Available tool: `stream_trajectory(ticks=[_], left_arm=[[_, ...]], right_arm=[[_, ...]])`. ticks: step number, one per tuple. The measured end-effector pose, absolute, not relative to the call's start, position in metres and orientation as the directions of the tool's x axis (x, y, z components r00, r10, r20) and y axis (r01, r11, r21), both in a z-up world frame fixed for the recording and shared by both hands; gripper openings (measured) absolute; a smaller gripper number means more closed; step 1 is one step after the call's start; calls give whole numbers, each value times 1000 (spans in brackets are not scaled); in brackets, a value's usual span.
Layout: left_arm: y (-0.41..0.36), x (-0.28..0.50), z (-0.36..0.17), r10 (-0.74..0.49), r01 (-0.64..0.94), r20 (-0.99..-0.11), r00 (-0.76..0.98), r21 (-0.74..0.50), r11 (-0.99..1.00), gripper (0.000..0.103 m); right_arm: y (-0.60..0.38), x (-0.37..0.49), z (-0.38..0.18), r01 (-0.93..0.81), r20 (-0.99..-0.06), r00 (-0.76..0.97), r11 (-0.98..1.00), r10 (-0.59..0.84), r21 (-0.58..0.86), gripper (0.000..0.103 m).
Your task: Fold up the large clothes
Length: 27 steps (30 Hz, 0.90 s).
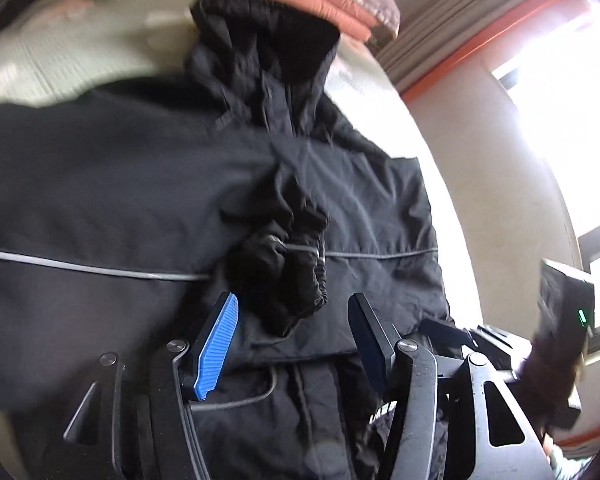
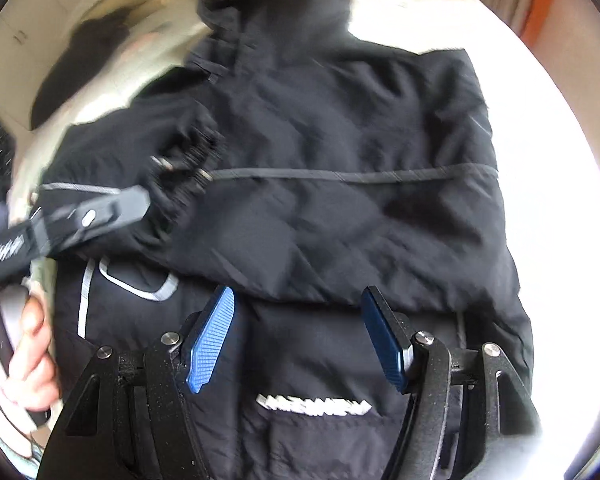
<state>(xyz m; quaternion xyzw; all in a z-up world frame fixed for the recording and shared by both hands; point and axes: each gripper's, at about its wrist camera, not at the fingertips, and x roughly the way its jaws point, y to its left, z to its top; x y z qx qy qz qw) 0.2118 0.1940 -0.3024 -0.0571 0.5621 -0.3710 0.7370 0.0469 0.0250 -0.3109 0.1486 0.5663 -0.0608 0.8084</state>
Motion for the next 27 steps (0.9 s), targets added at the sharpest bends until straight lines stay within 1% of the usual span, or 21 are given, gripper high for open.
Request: stream_trajectory(ticks=[2,5,9,14,15,16,17,19,23,27], left_arm=[[210,213,-282,-613,485,-777,143,-485,728,60],[246,225,-263,-580,440,-781,232,-448,778,61],[285,243,-268,-496,370,-820,284,-384,846,61],[314,252,-276,-484,324,-826,289,-392,861,61],[314,252,-277,-476,326,-830,292,-381,865,61],[315,252,-278,-464,329,-835,296,-368,870,61],[313,252,-280,-452,332,-840,300,-352,875,61],[311,252,-280,-434,338,-847,309,-328,882,61],[305,250,-272,-417,353,-843,339,-297,887,61],[295,250,-262,-434,379,-829,353,-297,876,61]], right_arm=[[34,66,-304,237,-922,374,951,100,199,69],[46,95,-308,208,-908,386,943,164,259,69],[59,124,-333,226,-909,349,921,228,318,69],[55,133,-353,276,-887,358,874,294,401,68],[56,134,-353,274,-877,368,865,309,420,59],[58,137,-352,267,-874,371,866,313,423,46],[61,137,-348,267,-881,377,877,287,400,44],[67,134,-334,251,-880,412,899,237,360,33],[64,115,-297,252,-866,471,915,167,314,26],[27,78,-254,339,-858,514,917,8,212,26]])
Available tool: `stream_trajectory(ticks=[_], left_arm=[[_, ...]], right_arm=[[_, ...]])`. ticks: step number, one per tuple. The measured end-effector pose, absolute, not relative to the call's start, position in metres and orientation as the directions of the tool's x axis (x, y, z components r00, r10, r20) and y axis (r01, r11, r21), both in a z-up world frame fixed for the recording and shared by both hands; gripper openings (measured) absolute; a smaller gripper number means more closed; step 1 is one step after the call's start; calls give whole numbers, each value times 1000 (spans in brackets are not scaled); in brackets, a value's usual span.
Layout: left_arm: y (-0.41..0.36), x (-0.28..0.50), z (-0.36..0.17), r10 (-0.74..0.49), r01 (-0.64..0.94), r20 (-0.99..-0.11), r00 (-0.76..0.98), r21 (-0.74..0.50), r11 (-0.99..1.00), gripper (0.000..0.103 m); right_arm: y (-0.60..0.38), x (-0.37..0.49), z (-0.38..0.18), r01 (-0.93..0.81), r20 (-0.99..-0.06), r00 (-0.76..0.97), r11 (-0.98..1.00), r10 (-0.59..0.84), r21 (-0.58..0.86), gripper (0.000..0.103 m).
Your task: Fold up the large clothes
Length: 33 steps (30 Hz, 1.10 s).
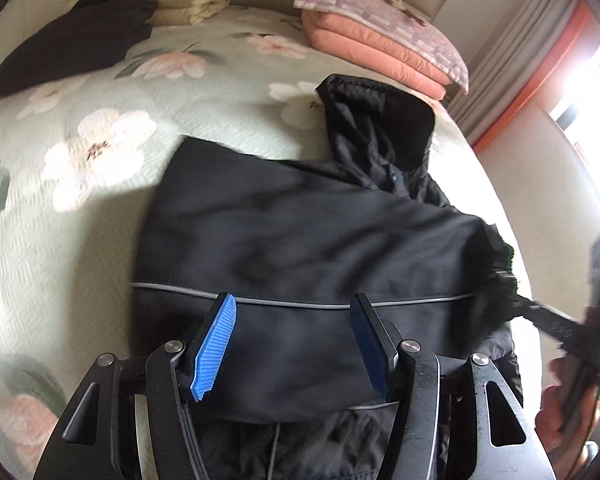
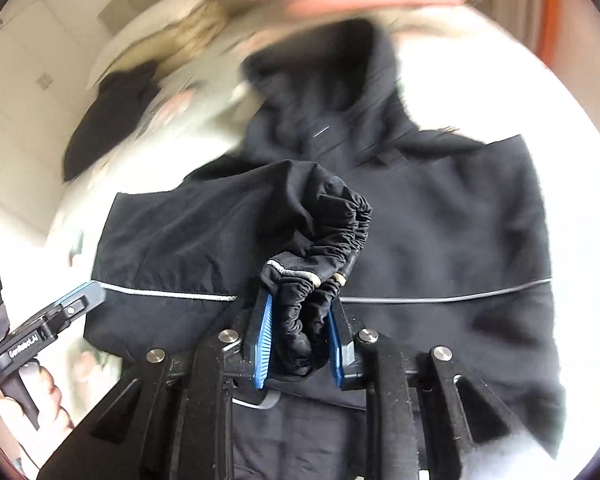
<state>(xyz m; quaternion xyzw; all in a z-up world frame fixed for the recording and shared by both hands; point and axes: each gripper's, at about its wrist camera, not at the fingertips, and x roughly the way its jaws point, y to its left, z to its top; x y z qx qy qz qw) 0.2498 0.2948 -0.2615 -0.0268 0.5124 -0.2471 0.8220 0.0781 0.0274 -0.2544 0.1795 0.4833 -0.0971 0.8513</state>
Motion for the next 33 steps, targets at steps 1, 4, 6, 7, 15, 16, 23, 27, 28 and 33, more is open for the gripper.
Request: stream_trajectory(ticks=[1,4,6,7,15,16,23,27,28,33], left_arm=[[290,250,-261,-439,387,-827,351,-299,872,61],[267,252,-272,-426,418,-849,312,-280,864,61],[247,251,-290,-397,444,-872,287,-246,861,61],[237,251,-302,-362,453,-890,277,-212,866,61],[206,246,-340,-192,494,-930,313,-13,870,63],[207,247,-337,-201,492,-930,308,-25,870,64],[220,245,-285,-269,489,-889,370,-60,870,64],[216,247,-278,-198,457,-883,426,21,889,64],[215,248,-281,-175,450,-884,433,44,892,64],[214,254,-297,-152,431,-899,411,45,901,64]], right_arm=[[18,71,-249,362,-858,513,913,-28,187,26],[-12,54,-251,415,-878,465,904,-113,103,26],[-29,51,-276,443,-912,395,893,-114,80,26],[-33,51,-290,446,-924,367,892,-107,74,26],[-46,53,-343,460,-948,308,885,-82,73,27],[-49,49,-340,454,-950,303,888,-75,74,30],[-32,51,-270,379,-915,394,922,-87,76,42],[3,80,-247,279,-877,476,957,-62,84,54],[12,93,-250,264,-876,477,962,-65,73,54],[39,143,-289,207,-900,432,978,-54,41,54]])
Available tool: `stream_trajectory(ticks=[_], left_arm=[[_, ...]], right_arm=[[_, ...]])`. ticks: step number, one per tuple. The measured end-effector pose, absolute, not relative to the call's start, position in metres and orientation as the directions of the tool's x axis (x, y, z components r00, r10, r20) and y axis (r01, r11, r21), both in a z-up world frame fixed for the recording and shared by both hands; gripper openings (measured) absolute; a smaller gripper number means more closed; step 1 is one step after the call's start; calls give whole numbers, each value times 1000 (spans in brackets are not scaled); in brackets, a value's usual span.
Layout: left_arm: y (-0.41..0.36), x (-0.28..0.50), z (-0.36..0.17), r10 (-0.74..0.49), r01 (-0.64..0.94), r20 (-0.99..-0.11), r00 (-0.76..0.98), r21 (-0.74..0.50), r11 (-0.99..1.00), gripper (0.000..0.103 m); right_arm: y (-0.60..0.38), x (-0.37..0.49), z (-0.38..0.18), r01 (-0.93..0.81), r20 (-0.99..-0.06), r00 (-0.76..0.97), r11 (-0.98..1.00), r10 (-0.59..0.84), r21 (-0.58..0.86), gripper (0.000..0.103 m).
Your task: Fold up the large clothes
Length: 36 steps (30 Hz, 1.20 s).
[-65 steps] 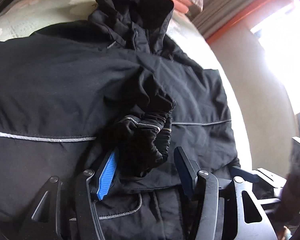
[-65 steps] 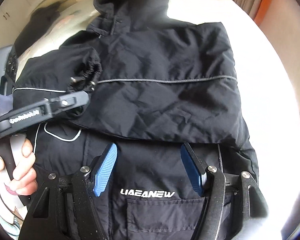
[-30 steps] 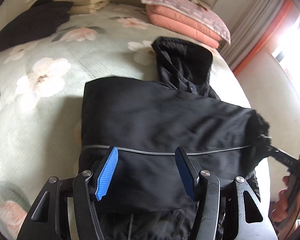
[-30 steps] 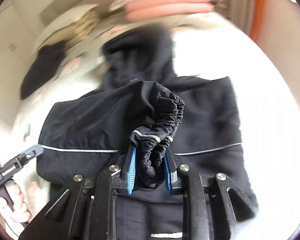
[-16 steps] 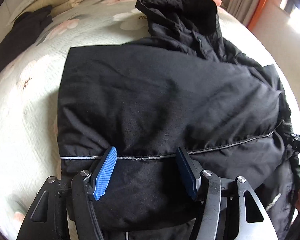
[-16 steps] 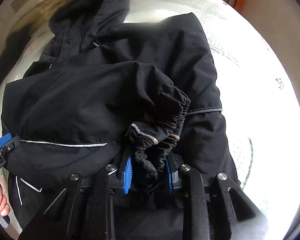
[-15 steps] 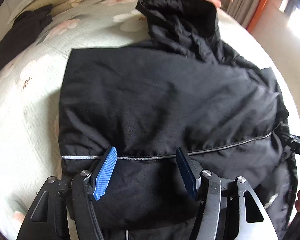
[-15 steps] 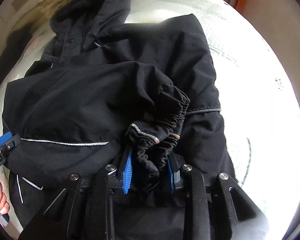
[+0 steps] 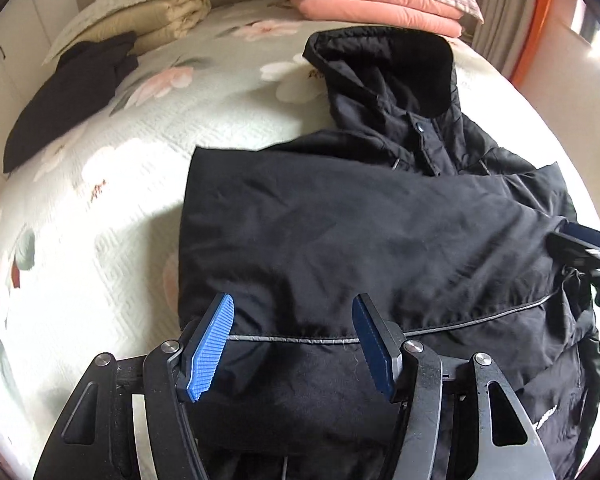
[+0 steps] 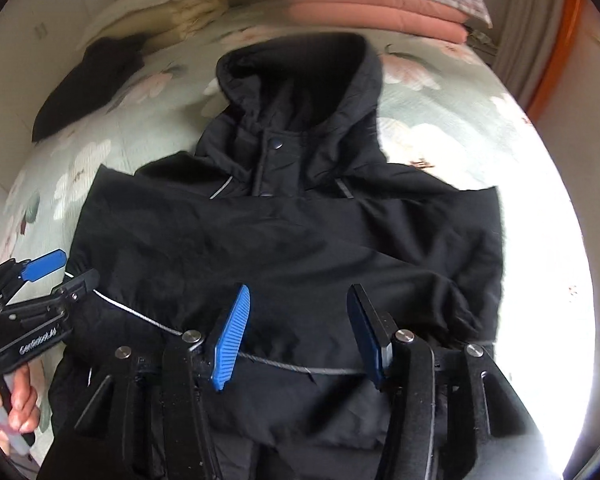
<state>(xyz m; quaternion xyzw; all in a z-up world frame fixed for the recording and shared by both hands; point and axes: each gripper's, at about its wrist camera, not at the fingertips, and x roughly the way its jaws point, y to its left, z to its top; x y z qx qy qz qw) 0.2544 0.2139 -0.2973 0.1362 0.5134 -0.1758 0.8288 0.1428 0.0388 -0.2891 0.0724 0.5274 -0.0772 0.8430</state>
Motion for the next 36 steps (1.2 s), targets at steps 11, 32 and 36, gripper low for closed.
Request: stream_trajectory(ticks=[11,32,36], left_arm=[[221,261,-336,-158,431,-919,361,14,902,64],[216,219,-295,-168,396,-897,409,9,918,64],[218,220,-337,-129,376,-928,350,13,927,64]], right_arm=[[52,156,-356,203,-946,304,978,-113,-52,54],[39,93,-302,175,-928,349,982,-133,-75,54],[24,82,-346,194,-957,274,980,-93,-39,53]])
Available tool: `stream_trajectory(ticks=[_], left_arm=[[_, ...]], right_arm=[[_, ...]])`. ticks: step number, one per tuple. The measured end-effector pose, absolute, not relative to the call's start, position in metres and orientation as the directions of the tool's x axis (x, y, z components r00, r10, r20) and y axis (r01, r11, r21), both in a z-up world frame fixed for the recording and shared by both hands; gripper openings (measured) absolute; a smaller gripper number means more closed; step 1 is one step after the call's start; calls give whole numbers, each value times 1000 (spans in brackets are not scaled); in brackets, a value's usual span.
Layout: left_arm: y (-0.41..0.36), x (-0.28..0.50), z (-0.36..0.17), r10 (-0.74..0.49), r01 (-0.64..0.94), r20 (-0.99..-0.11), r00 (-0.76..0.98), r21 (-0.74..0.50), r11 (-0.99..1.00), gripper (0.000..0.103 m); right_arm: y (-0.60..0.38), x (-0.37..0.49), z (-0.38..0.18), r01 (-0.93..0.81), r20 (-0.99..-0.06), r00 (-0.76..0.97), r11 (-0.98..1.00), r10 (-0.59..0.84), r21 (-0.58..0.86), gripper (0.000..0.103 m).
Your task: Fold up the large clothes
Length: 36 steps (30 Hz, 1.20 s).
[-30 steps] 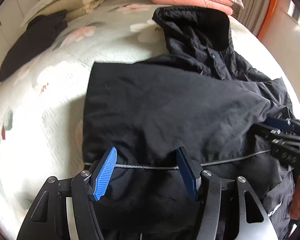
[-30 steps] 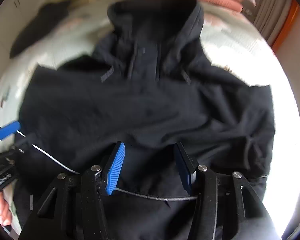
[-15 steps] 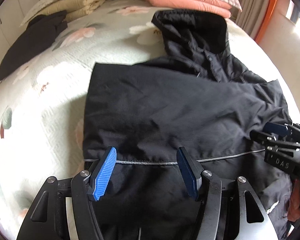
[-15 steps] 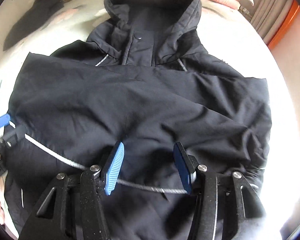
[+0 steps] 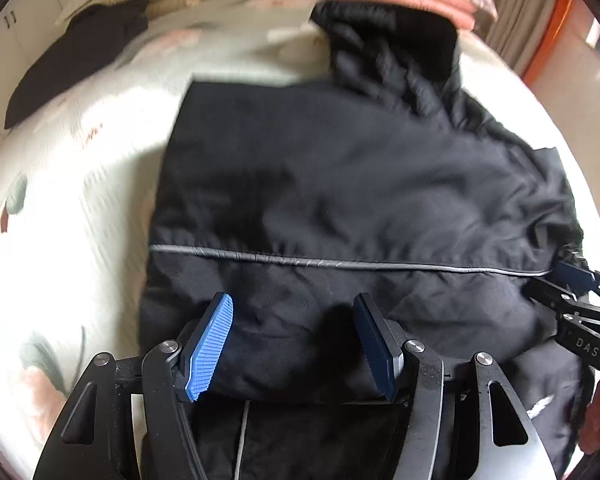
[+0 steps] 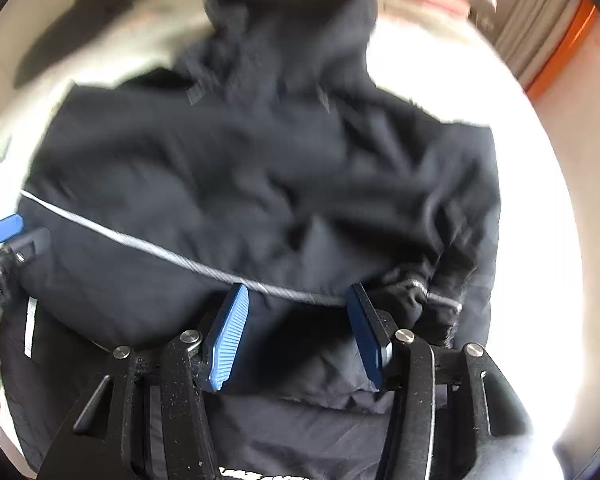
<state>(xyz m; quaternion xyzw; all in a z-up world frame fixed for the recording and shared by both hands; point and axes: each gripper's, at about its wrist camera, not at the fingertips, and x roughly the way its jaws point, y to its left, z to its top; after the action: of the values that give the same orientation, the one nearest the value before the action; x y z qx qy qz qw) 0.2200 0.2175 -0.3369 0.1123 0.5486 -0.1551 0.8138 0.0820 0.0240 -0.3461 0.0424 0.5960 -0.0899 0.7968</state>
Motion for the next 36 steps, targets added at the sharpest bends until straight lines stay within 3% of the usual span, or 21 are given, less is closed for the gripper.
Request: stream_trajectory(ticks=[4,6,10,13,17,25,28,30,32,36], left_arm=[[206,224,-357,-63,404,-929,365,97,910,71],[208,230,-347,-82,398,-935,345,67,915,71],[211,248,-290,-182,428,-897,403,8,904,70],[189,285,-252,-208,470,-850,485,53,881,70],[150,378,-232,-254,481,-797,547,51,875,70],[73,527,-285,-346,517,-844,410,-97,850,70],[51,540,-316,-323,538,-861,392,-71,840,70],[49,548,-331,-314,535,-869,382,-69,842,64],[54,554,-344,-299,514,-884,360,-80,854,40],[91,562,-365,-358,478,-886,296,-188,858,38]], right_arm=[[30,91,-353,177,-947,295,981,-130,-79,57],[28,91,-345,166,-954,279,984,-110,-65,57],[7,104,-298,158,-948,316,987,-34,17,53],[-13,142,-250,157,-904,419,987,-88,-23,56],[-53,222,-231,219,-854,493,974,-164,-60,56],[-103,363,-270,332,-839,530,940,-120,75,56],[-101,394,-291,335,-844,506,942,-177,4,56],[-102,403,-307,349,-844,469,932,-261,-95,56],[-114,393,-322,378,-854,430,918,-293,-124,55],[-152,367,-352,465,-878,348,874,-329,-142,56]])
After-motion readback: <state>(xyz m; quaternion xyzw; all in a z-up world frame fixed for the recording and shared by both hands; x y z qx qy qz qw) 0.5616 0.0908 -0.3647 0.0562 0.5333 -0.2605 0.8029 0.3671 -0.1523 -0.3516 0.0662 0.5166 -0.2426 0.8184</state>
